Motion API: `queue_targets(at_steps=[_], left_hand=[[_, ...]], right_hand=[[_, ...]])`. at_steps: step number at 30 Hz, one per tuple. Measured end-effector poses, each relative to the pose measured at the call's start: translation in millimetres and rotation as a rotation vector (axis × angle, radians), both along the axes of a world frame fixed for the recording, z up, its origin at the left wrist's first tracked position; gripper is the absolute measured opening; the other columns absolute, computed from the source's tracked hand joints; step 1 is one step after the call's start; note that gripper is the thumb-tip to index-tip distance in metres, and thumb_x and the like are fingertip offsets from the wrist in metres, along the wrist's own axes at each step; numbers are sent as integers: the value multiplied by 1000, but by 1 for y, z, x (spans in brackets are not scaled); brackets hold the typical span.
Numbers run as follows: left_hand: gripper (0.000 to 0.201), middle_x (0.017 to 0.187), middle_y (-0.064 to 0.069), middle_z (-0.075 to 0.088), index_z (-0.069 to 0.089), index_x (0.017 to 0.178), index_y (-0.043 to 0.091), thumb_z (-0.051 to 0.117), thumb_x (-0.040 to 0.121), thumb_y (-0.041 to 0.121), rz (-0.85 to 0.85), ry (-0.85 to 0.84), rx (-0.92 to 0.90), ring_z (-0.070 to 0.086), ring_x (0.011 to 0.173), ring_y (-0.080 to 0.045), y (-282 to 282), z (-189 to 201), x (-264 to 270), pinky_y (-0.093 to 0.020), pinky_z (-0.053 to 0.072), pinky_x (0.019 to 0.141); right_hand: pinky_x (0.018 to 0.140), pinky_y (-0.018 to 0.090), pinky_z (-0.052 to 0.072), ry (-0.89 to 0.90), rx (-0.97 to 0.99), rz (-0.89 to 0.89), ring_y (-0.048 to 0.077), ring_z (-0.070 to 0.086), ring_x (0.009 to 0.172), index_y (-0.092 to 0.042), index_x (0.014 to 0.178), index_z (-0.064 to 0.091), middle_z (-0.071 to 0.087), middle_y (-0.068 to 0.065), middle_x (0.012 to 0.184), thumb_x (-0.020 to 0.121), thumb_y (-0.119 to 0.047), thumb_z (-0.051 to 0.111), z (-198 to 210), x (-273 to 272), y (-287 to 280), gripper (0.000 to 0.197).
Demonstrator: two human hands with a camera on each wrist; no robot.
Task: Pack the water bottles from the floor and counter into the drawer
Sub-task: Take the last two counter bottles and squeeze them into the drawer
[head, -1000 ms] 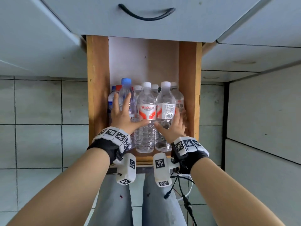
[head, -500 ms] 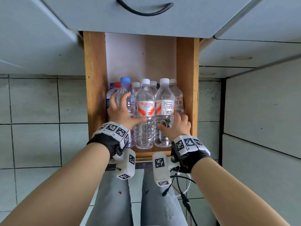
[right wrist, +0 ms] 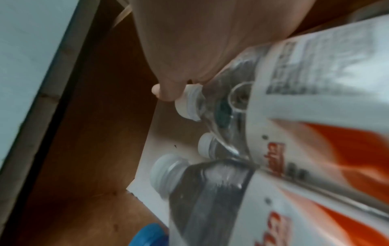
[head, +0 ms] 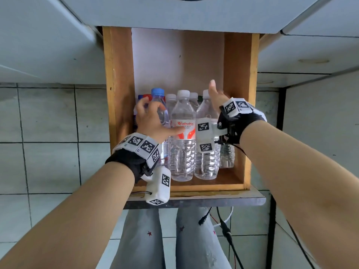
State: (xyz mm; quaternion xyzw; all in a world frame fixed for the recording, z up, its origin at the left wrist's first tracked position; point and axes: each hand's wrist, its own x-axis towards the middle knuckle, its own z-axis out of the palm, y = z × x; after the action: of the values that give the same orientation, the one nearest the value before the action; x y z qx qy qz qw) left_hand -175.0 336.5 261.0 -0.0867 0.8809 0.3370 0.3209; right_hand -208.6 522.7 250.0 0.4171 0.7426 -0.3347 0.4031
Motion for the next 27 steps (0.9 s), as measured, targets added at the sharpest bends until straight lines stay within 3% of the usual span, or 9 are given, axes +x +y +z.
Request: queue_targets(at_steps=[2, 5, 8, 10, 13, 16, 22, 24, 27], left_hand=[[72, 145, -8, 22, 49, 112, 14, 85, 53, 34, -8, -7, 26, 27, 136, -26, 0, -2, -5, -36, 24, 116], [70, 139, -10, 34, 50, 112, 16, 85, 54, 32, -9, -15, 43, 33, 131, -27, 2, -3, -9, -41, 29, 112], [74, 131, -10, 39, 50, 115, 16, 86, 53, 33, -10, -41, 45, 39, 124, -26, 2, 0, -11, -40, 34, 107], [73, 130, -10, 38, 51, 115, 16, 86, 52, 32, -2, -46, 58, 41, 121, -26, 2, 3, -11, -40, 36, 106], [69, 127, -10, 40, 52, 110, 17, 87, 52, 29, 7, -44, 56, 45, 118, -27, 0, 4, -12, -41, 40, 104], [70, 124, -10, 43, 53, 106, 18, 88, 47, 34, 3, -40, 63, 48, 114, -27, -1, 3, -12, -43, 43, 101], [75, 133, -11, 36, 49, 119, 13, 85, 56, 31, -4, 2, 76, 35, 127, -25, 2, 3, -4, -25, 26, 101], [80, 138, -13, 32, 46, 126, 16, 84, 57, 29, 15, -6, 90, 31, 131, -27, 2, 2, -3, -28, 25, 107], [92, 146, -13, 23, 35, 138, 25, 83, 60, 25, 56, -42, 111, 27, 137, -27, 1, 4, 1, -35, 24, 115]], right_hand=[[115, 50, 19, -49, 55, -15, 36, 29, 139, -13, 145, 26, 29, 19, 153, 57, -86, -5, 3, -5, 1, 118], [116, 43, 17, -31, -4, -20, 33, 25, 142, -6, 145, 25, 26, 18, 154, 84, -70, 2, 13, -6, 2, 91], [116, 46, 20, -60, 30, 98, 31, 35, 137, -13, 142, 35, 37, 16, 149, 76, -77, -5, 16, 7, 3, 100], [118, 44, 17, 4, 7, 73, 31, 29, 140, -11, 142, 34, 29, 16, 153, 86, -68, 3, 18, 17, 0, 86], [119, 44, 13, 101, -41, 26, 29, 22, 144, -26, 142, 35, 12, 10, 159, 88, -64, 11, 18, 33, 1, 70], [119, 46, 15, 83, -83, -17, 28, 25, 143, -23, 145, 29, 19, 8, 158, 89, -64, 13, 17, 36, 1, 72], [111, 42, 27, 138, -140, -109, 30, 41, 133, -23, 139, 39, 42, 11, 147, 90, -63, 18, 16, 41, 0, 67], [109, 40, 29, 171, -156, -118, 28, 40, 133, -27, 140, 36, 39, 7, 149, 90, -61, 21, 18, 49, 0, 63], [113, 41, 23, 263, -167, -103, 25, 25, 142, -28, 145, 25, 17, 1, 158, 90, -59, 29, 23, 66, 1, 64]])
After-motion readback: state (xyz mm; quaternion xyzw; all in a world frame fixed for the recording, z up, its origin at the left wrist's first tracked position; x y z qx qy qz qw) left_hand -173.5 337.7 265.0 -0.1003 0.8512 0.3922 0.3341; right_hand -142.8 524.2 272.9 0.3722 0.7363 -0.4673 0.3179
